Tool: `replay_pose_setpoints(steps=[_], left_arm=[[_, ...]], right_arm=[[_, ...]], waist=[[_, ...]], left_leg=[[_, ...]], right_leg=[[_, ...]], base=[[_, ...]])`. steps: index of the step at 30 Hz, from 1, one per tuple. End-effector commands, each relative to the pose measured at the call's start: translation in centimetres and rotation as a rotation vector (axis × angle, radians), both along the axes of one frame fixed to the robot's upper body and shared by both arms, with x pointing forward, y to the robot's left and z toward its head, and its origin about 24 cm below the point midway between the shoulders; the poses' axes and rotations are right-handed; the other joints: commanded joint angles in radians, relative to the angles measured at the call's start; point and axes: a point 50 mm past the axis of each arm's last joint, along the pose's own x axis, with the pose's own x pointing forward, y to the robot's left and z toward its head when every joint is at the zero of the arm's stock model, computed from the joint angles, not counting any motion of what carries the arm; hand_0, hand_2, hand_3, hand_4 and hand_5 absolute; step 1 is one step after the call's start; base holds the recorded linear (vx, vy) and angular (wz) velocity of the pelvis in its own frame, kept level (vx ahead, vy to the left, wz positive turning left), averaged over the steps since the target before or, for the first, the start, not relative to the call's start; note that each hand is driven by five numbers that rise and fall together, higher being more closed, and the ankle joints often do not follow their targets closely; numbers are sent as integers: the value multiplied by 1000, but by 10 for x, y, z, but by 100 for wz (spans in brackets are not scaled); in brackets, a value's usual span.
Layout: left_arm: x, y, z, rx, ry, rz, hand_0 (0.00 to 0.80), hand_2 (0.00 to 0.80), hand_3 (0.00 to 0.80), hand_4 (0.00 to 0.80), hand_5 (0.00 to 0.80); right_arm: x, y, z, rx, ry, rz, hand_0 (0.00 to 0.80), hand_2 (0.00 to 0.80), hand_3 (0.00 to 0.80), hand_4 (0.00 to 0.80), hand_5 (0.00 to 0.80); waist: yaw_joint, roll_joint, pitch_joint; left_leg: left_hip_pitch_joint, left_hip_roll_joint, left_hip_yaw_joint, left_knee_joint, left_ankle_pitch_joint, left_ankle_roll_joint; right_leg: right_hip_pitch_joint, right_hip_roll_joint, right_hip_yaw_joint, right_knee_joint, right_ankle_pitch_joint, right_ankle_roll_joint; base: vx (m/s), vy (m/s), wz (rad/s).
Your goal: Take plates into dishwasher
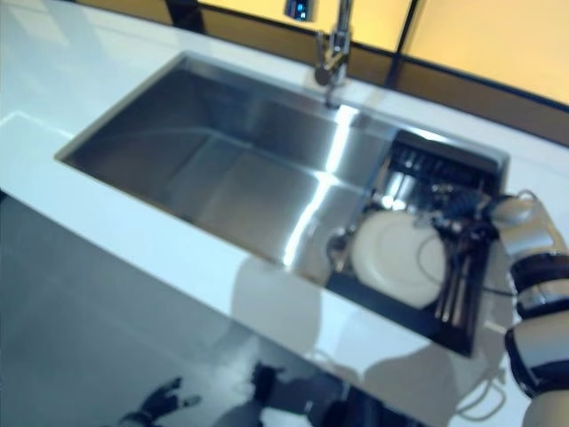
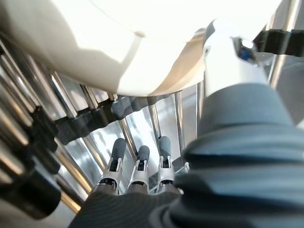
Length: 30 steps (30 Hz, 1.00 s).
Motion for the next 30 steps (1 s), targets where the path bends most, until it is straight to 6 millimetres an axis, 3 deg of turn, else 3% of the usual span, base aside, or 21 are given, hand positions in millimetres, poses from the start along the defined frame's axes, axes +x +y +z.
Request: replay_pose_setpoints(steps=[1, 8, 30], left_arm=[[12, 0, 11, 16, -59, -45, 0, 0, 0, 0, 0], [13, 7, 14, 35, -67, -39, 0, 0, 0, 0, 0], [21, 15, 25, 53, -94, -47, 0, 0, 0, 0, 0]], right_arm=[[4, 15, -7, 1, 132, 89, 0, 0, 0, 0, 0], [-3, 9, -22, 32, 279, 137, 0, 0, 0, 0, 0], [-13, 11, -43, -12, 593, 220, 0, 0, 0, 0, 0]], waist=[[58, -12, 21], [66, -26, 24], [94, -39, 36]], left_leg=[[-56, 22, 30, 0, 34, -18], [-54, 22, 28, -14, 39, -17], [-69, 19, 8, -31, 51, -17]], right_leg=[[-72, -44, 23, 132, 0, 21], [-76, -41, 23, 128, 5, 24], [-85, -35, 19, 119, 7, 26]], base=[[0, 0, 0], [0, 0, 0], [-1, -3, 0]])
